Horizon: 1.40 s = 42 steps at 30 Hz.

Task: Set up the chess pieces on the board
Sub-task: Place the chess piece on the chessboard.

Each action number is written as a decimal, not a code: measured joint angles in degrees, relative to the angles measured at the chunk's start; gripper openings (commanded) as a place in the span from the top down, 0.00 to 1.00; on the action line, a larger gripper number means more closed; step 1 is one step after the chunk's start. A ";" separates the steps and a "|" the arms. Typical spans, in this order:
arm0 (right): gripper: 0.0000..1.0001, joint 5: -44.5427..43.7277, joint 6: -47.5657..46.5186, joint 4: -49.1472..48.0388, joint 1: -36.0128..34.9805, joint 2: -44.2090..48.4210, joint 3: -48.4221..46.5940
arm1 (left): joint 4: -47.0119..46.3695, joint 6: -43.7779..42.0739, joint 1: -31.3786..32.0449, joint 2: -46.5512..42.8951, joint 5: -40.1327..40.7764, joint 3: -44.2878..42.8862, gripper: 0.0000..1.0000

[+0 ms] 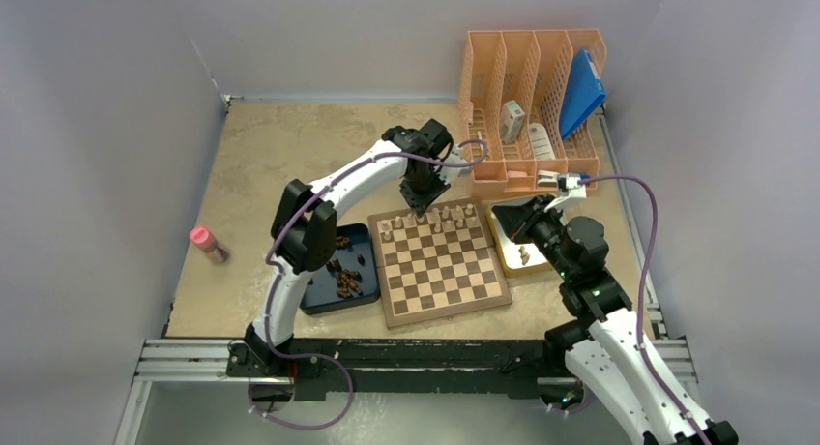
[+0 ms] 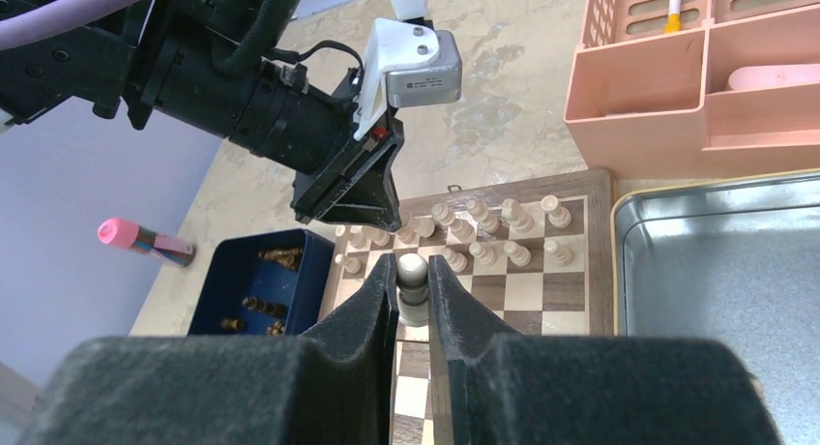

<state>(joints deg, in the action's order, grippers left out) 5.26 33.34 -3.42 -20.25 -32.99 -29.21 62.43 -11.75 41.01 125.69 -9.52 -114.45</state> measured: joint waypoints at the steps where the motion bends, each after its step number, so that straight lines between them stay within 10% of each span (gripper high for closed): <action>1: 1.00 0.00 0.00 0.00 0.00 0.00 0.00 | 0.02 -0.02 0.02 0.09 0.11 -0.20 0.98; 27: 1.00 -0.04 0.00 -0.20 0.00 0.02 0.35 | 1.44 -0.81 1.07 2.25 2.23 -3.08 0.71; 42: 1.00 -0.04 0.00 -0.33 0.02 0.02 0.35 | 1.49 -1.18 1.53 2.97 2.47 -3.45 0.76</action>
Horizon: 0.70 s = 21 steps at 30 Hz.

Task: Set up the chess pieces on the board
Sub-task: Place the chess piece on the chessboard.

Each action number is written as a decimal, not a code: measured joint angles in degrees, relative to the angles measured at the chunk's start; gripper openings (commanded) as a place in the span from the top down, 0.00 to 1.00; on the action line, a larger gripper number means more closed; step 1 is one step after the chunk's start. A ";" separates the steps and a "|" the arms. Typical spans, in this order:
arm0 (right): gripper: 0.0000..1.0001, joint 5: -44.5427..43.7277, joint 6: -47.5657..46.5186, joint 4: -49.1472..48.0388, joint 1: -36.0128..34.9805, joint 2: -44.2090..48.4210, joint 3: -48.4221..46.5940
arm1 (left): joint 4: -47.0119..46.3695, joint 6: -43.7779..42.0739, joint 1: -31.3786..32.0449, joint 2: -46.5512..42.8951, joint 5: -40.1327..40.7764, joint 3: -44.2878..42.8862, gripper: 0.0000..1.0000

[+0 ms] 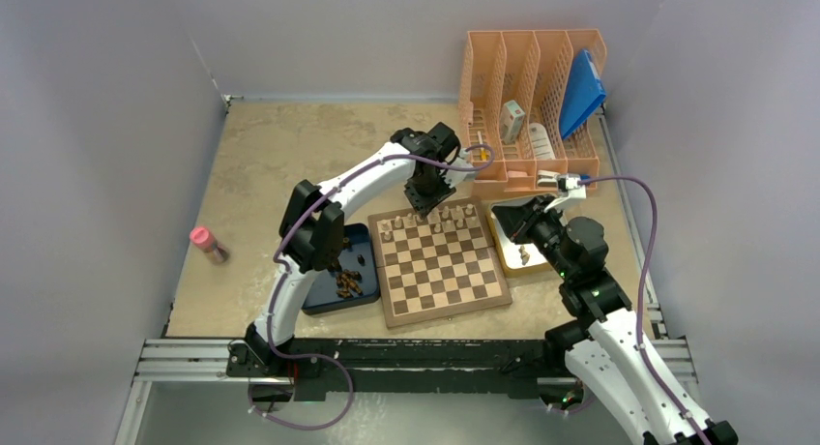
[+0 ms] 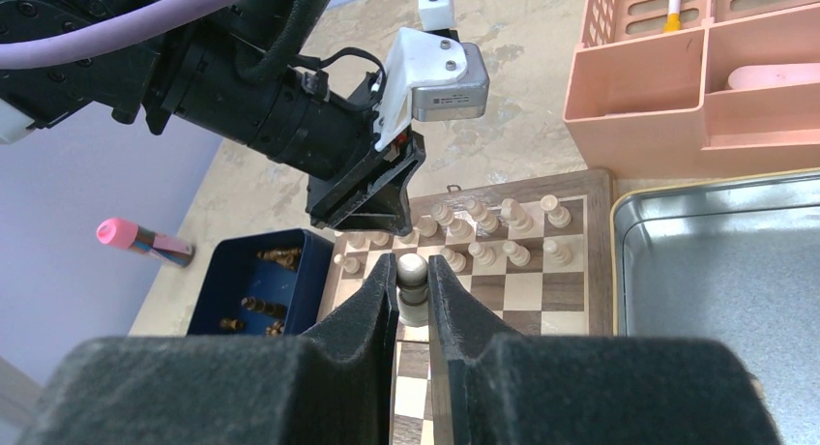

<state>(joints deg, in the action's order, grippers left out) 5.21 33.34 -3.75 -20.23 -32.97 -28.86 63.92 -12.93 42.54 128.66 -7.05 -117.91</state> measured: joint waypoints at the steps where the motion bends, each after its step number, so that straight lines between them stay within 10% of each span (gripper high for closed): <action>1: 1.00 0.00 0.00 0.00 -0.02 0.00 0.00 | 0.00 -0.02 0.02 0.00 -0.02 0.00 0.76; 21: 1.00 0.00 0.02 -0.02 -0.02 0.02 0.11 | 0.00 -0.11 0.02 0.00 -0.87 -0.02 0.77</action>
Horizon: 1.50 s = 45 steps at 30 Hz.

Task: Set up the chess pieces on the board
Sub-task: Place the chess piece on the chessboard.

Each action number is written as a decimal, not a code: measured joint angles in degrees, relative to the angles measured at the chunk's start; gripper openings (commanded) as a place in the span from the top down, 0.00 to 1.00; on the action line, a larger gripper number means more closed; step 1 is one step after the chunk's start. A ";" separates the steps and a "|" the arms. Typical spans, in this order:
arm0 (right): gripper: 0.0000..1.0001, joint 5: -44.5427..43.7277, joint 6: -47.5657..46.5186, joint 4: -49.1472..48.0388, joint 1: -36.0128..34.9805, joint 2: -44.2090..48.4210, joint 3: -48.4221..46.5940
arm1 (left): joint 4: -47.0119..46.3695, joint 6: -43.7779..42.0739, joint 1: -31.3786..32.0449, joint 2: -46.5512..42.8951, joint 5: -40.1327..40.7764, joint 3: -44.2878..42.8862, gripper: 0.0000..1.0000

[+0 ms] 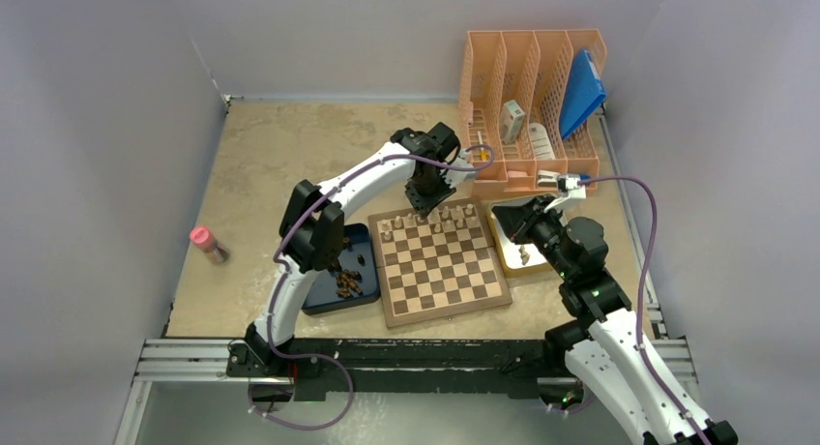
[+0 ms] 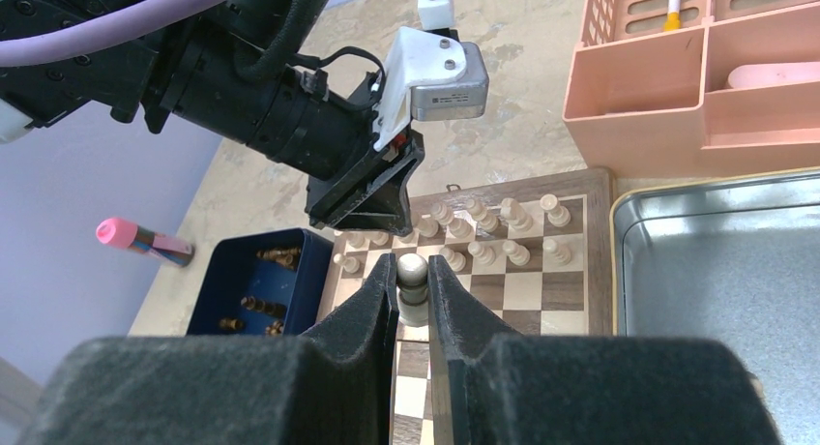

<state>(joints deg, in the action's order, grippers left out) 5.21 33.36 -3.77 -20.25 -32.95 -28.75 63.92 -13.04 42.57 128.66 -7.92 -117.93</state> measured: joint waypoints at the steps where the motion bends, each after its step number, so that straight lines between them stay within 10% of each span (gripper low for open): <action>1: 1.00 0.00 -0.02 0.00 0.00 0.00 0.00 | 0.00 0.00 0.00 0.00 0.04 0.00 0.76; 21: 1.00 0.00 -0.02 -0.07 0.00 -1.27 0.17 | -3.52 1.90 0.00 -1.05 0.37 0.28 0.53; 30: 1.00 -0.17 0.02 -2.69 0.00 -3.98 2.25 | -15.58 8.09 -1.53 -16.13 -4.70 11.32 0.42; 45: 1.00 -7.39 1.99 -9.75 -11.89 -14.29 3.39 | -41.00 25.75 -25.55 -42.16 -29.86 44.00 0.35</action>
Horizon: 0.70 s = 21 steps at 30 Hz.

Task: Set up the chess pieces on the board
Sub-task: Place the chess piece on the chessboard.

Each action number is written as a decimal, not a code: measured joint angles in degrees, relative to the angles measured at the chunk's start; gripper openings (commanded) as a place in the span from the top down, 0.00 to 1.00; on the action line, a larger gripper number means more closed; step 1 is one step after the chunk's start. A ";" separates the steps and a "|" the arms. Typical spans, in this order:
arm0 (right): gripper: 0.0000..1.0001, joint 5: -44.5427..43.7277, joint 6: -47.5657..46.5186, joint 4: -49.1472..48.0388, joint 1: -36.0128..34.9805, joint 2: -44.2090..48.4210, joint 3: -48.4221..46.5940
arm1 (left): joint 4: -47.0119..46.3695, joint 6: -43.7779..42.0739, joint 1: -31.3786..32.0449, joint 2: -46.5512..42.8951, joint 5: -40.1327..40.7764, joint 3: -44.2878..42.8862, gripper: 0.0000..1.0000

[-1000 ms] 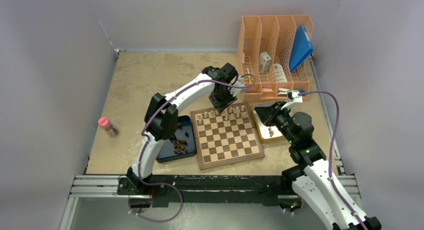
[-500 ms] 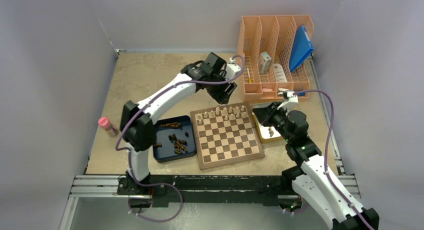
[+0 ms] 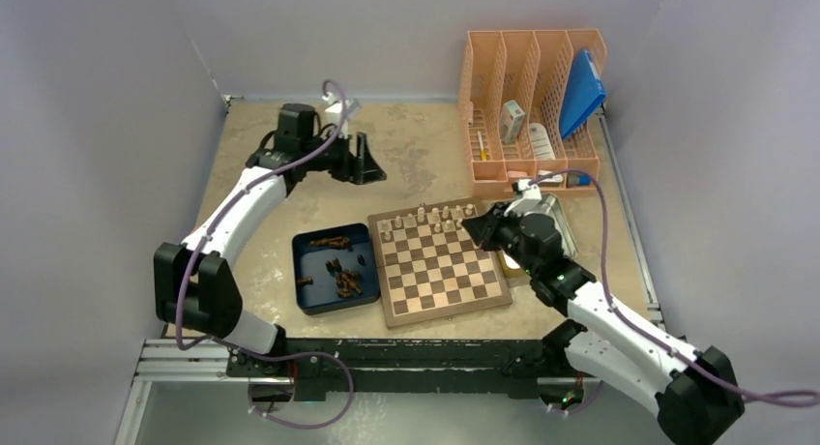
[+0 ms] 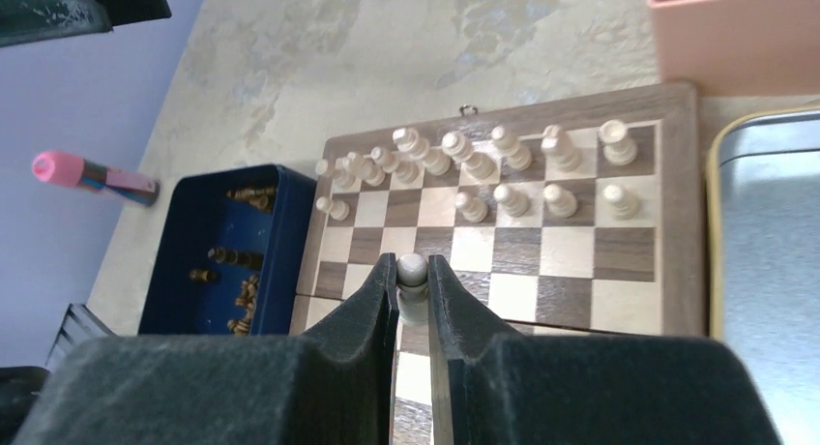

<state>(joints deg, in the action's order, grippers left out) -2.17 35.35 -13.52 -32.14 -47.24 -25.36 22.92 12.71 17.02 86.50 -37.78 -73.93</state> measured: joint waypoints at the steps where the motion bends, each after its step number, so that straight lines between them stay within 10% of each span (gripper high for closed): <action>1: 1.00 -0.68 0.24 -0.55 -1.38 -1.03 0.00 | -0.90 0.57 -1.75 -0.61 -1.01 1.77 0.36; 21: 0.99 -31.01 -0.15 -20.55 -30.05 -36.48 -5.05 | -2.99 1.42 -5.70 -26.91 2.56 26.21 0.35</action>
<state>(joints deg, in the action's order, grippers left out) -33.19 35.20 -34.06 -62.19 -83.72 -30.41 19.92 14.13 11.31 59.59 -35.22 -47.72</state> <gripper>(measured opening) 0.153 0.646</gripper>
